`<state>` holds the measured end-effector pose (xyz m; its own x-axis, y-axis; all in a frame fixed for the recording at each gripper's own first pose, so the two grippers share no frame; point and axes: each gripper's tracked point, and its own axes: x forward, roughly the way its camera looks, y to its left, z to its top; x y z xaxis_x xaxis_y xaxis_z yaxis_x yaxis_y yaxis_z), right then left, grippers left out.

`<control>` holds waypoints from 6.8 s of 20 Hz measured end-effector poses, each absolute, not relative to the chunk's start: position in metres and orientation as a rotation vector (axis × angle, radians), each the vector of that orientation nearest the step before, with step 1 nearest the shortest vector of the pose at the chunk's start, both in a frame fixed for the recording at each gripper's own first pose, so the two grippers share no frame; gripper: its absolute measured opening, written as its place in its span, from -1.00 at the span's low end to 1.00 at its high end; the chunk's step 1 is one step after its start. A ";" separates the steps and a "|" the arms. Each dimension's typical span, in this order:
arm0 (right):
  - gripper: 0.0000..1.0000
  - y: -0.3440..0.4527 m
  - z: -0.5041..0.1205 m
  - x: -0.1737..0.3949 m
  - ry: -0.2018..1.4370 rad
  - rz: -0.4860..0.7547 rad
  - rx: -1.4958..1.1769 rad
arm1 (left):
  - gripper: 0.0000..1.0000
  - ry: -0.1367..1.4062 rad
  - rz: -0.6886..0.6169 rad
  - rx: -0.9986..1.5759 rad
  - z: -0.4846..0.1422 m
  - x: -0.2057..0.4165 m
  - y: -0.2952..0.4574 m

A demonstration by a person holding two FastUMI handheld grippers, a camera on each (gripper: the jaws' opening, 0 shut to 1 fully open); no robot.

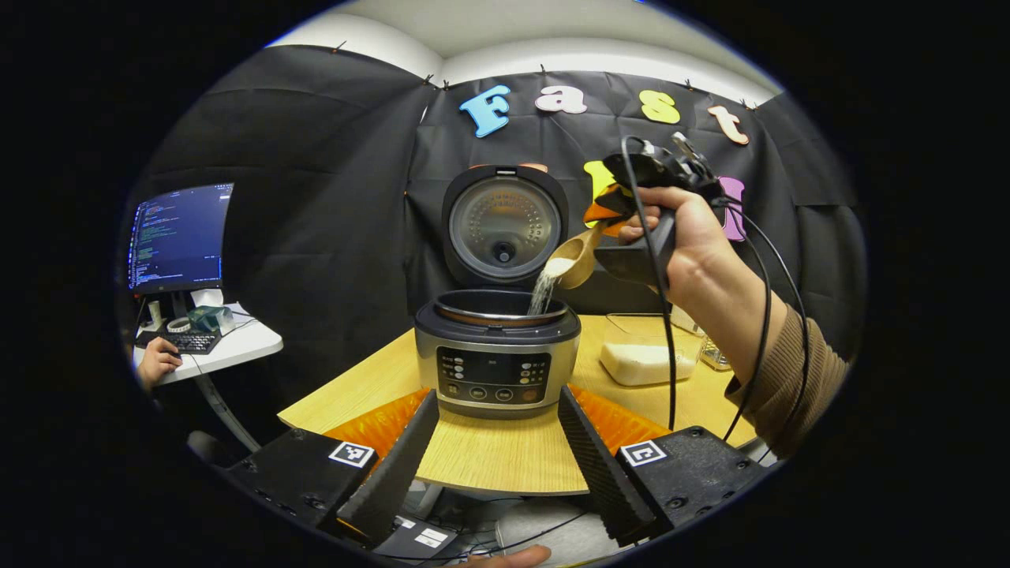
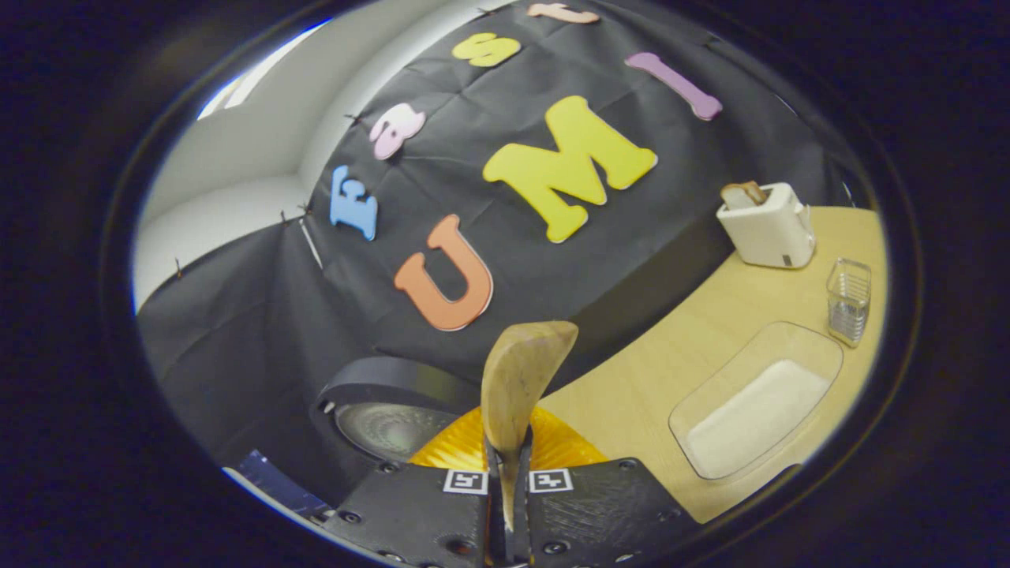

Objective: Close the left gripper, press the button to open the rice cooker; take a wooden spoon from the chopstick holder with the right hand, scoop a spoonful of rice and pour it into the rice cooker, then put the wooden spoon back into the chopstick holder.

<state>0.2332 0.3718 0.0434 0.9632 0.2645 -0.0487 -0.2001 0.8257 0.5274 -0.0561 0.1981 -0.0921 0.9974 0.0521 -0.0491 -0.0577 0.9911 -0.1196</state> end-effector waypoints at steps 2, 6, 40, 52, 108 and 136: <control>-0.95 0.393 0.042 0.233 0.119 0.275 0.456 | 0.94 0.051 0.057 -0.134 -0.092 -0.054 0.201; -0.92 0.419 0.035 0.233 0.116 0.311 0.283 | 0.94 0.060 0.069 -0.134 -0.096 -0.054 0.203; -0.90 0.401 0.055 0.198 -0.059 0.369 -0.327 | 0.94 0.080 0.096 -0.132 -0.084 -0.054 0.184; -0.94 0.162 0.102 0.209 -0.084 0.115 -0.150 | 0.94 -0.023 0.062 -0.067 -0.025 -0.043 0.133; 0.83 -0.075 0.024 0.103 -0.074 -0.148 0.000 | 0.89 -0.367 0.148 0.051 0.265 0.084 0.186; 0.82 -0.049 0.004 0.081 -0.063 -0.029 -0.002 | 0.87 -0.052 0.151 -0.017 0.199 0.275 0.246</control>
<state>0.0809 -0.0487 0.0044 0.9976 -0.0287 0.0625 0.0288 0.9996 -0.0012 0.2748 0.2463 0.1994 0.9873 0.1507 0.0508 -0.1498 0.9885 -0.0212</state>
